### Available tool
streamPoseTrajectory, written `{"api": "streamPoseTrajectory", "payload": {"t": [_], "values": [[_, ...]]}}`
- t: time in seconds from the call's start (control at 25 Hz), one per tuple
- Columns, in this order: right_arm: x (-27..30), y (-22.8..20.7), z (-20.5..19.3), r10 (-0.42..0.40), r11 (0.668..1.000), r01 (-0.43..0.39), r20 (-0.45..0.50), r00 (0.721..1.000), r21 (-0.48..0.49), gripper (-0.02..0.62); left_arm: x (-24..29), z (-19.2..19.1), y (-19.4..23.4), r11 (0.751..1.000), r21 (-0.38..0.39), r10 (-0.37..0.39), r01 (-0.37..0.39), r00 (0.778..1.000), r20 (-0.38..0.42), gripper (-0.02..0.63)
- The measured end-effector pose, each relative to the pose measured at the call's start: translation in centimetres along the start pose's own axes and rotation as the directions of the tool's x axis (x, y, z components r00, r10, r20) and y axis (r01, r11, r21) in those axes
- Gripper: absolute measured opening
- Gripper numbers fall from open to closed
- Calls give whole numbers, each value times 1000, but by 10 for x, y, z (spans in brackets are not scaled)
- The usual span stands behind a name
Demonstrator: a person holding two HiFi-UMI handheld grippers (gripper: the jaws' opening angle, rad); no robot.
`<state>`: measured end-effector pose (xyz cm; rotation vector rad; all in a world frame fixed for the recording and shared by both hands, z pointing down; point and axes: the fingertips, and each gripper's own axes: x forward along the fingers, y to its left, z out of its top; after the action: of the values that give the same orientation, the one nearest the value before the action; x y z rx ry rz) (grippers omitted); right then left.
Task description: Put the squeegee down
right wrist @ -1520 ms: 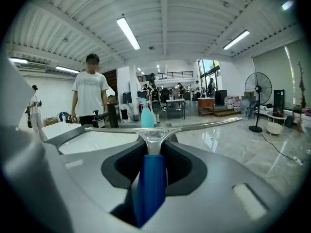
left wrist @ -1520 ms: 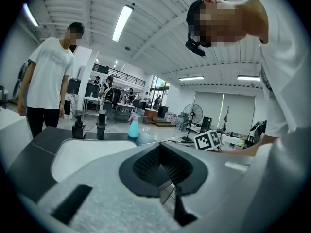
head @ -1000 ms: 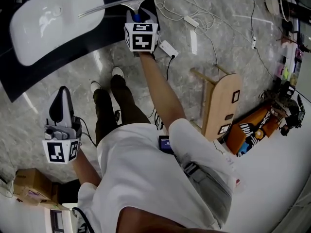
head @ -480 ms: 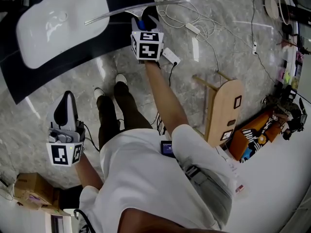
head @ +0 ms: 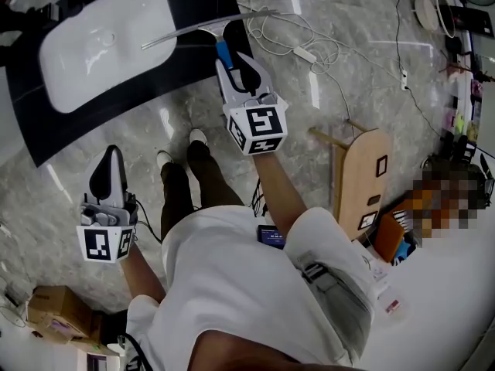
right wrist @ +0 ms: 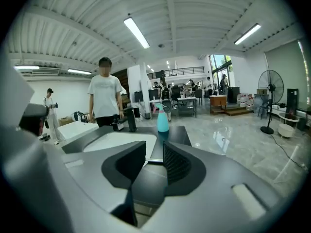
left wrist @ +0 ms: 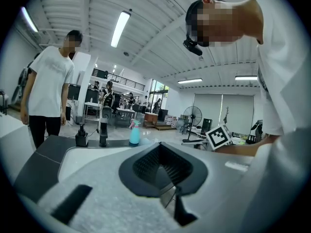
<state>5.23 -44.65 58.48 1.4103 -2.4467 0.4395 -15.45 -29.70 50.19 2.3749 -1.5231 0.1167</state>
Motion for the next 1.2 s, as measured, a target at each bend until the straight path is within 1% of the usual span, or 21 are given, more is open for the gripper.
{"api": "streamPoseTrajectory", "payload": {"t": [0.16,0.32,0.4,0.56,0.84,1.0,1.12,1.2], "values": [[-41,29,37,52,999,-52,97,994,-5,113,-11,19,-3,1000,30,-9,9,1000,25,5],[-83,63,75,106,994,-100,187,977,-42,100,-27,39,-7,998,62,-26,22,998,60,5],[-106,79,95,119,992,-105,223,968,-70,93,-39,51,-10,997,75,-34,28,996,82,5],[-150,105,128,115,991,-89,292,949,-99,86,-66,74,-12,994,103,-46,33,991,123,5],[-201,155,164,123,988,-78,383,916,-132,77,-115,110,-6,987,157,-47,15,979,200,5],[-221,192,177,142,985,-84,422,895,-154,66,-151,119,4,986,165,-36,-3,973,230,5],[-224,213,181,154,981,-87,418,895,-174,60,-174,120,12,988,154,-10,-28,971,237,5],[-222,224,182,164,978,-94,410,897,-185,33,-186,118,17,989,143,7,-43,970,243,5]]}}
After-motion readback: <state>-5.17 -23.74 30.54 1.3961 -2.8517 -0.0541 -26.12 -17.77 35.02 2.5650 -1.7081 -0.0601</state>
